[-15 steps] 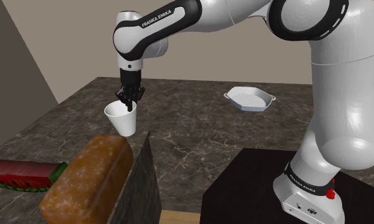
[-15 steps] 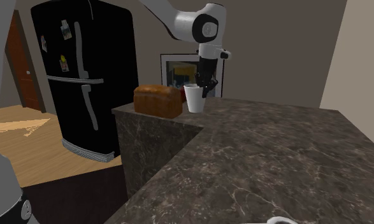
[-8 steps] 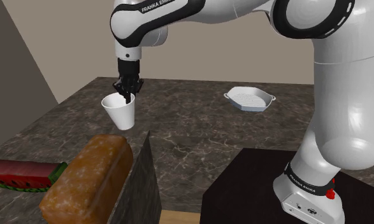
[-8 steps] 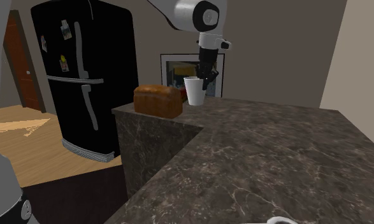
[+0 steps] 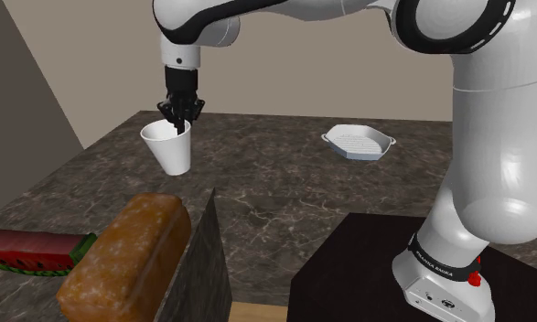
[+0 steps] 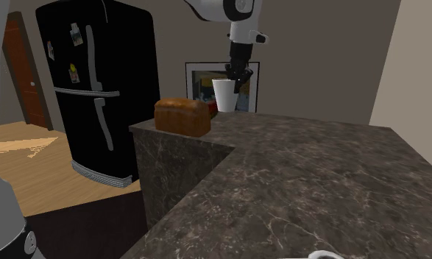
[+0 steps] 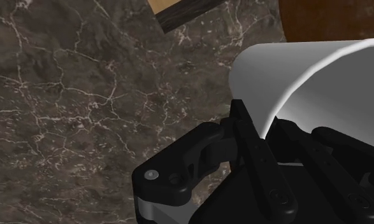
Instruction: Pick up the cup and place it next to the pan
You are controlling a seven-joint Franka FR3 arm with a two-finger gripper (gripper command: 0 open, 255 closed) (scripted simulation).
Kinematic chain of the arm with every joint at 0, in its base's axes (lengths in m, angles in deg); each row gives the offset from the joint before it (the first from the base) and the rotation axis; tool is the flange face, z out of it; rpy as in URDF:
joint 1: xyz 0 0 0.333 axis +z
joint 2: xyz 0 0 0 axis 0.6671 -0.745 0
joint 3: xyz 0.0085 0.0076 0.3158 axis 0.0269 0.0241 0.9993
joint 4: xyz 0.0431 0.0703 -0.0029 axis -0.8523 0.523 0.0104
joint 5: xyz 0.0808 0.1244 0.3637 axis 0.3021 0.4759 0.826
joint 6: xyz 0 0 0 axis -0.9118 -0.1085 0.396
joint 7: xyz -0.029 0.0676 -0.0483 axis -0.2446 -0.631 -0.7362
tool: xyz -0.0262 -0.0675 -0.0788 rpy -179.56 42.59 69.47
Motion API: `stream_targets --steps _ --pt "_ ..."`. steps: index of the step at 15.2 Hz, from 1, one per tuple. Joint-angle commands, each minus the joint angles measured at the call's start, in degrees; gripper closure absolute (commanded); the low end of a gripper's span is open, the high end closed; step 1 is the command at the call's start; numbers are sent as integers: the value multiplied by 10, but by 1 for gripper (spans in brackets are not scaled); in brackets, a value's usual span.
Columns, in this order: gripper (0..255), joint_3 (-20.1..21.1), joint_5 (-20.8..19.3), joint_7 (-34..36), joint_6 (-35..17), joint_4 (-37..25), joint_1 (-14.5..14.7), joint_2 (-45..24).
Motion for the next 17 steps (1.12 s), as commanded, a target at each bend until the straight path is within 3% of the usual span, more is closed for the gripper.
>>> stream_targets --steps 1,12,17 --pt "255 0 -1 2 17 -18 0 0" --pt "255 1 -5 16 102 -110 2 -7" --pt "255 -16 14 -47 88 -21 -44 58"
